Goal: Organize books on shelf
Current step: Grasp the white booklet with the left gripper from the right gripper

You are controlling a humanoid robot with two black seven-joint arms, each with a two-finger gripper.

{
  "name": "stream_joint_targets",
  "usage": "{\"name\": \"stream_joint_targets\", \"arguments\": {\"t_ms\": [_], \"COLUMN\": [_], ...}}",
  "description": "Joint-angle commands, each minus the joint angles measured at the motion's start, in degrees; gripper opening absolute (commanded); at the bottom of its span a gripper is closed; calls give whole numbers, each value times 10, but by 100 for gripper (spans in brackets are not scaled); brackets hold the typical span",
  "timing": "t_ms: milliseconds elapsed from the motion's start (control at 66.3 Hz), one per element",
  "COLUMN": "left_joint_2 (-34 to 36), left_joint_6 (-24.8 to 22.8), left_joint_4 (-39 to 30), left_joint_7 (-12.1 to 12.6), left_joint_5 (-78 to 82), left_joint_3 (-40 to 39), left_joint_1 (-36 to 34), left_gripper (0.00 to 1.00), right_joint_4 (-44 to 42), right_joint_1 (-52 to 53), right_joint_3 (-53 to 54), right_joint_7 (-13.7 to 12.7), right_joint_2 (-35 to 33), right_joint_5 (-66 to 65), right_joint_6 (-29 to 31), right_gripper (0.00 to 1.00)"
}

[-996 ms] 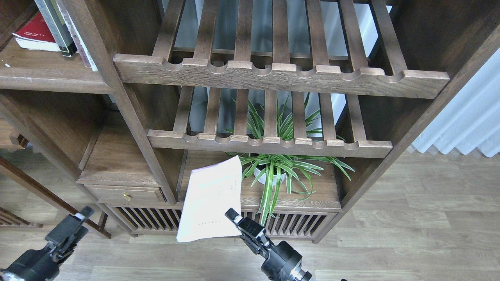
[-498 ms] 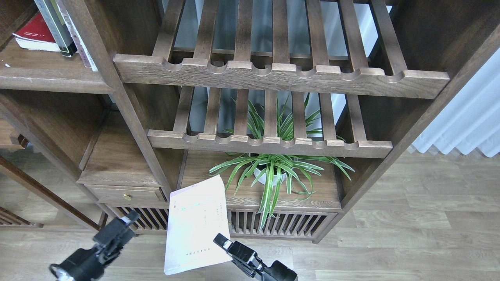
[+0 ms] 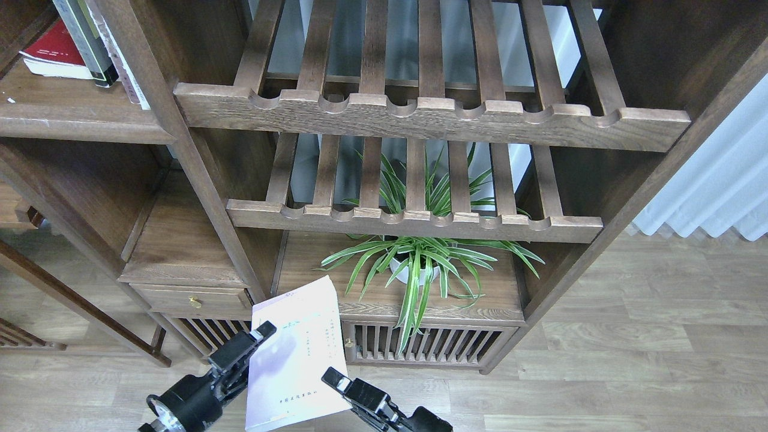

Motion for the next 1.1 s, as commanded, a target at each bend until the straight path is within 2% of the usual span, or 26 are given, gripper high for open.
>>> {"name": "stream_joint_targets", "arguments": {"t_ms": [0,181,257,528,800,981,1056,1071,1086], "left_joint_2": [-9,-7,-7,12,62,70,70,70,70], "left_joint_6": [0,0,0,0,0,0,0,0,0], "left_joint_4": [2,4,11,16,15,12,13,13,13], "left_joint_7": [-1,-2,-2,-2,4,5,6,6,6], "left_joint_5": [-1,-1,-4,-11,-9,-9,-8,-8,-8], "left_joint_3": [1,-1,-1,-1,-1,-4,-8,-11,-13], "left_joint_1": [-1,-1,-1,-2,-1,-1,-1,-1,-1], "left_gripper": [65,47,33,11,8,8,8,8,8], "right_joint_4": [-1,-1,-1,-3,-9,-11,-11,-11,-11], "right_joint_1": [-1,-2,-2,-1,3,7,7,7,8], "right_joint_3": [0,1,2,14,26,25,25,24,24], "right_joint_7": [0,0,0,1,1,1,1,1,2], "right_joint_2": [0,0,0,0,0,0,0,0,0], "right_joint_5": [0,0,0,4,4,5,3,1,0], "right_joint_6": [0,0,0,0,0,0,0,0,0], "right_gripper": [6,6,6,7,8,9,26,42,49]}}
